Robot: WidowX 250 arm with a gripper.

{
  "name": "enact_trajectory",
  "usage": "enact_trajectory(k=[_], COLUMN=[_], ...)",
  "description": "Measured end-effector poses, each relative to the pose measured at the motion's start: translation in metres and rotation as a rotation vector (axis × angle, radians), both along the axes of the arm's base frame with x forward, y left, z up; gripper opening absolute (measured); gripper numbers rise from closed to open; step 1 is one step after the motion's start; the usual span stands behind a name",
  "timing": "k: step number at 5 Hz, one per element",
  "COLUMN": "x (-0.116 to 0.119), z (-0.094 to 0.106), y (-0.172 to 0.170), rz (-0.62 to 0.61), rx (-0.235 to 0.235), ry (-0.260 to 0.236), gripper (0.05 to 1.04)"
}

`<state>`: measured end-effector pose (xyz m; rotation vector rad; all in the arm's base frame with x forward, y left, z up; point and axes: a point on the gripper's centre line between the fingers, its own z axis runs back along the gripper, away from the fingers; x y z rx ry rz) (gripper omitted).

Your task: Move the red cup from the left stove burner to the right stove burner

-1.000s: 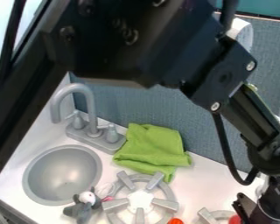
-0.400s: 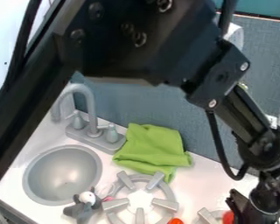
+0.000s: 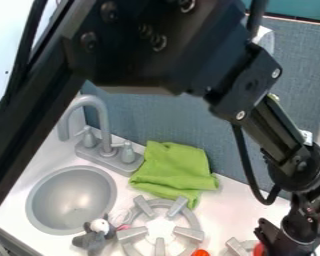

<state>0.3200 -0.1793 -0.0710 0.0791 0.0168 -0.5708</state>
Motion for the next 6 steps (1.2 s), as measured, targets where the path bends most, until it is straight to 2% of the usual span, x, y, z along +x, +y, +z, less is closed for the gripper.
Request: enact_trajectory(k=[1,2,3,4,5,6], x=[-0.002,-0.001,-0.009,-0.031,-0.049,-0.062], z=[0.005,0.028,0.053,0.069,0.07,0.061], y=[0.01,0.012,0.021,0.05,0.078,0.106], rz=[0.054,0.089,0.117,0.172,0.246,0.304], rx=[0.022,0.015,0.008,0.012,0.044,0.072], ry=[0.025,-0.016,-0.032,0.045,0.102,0.15], gripper=[0.642,0.904,1.012,1.007,1.005,1.005])
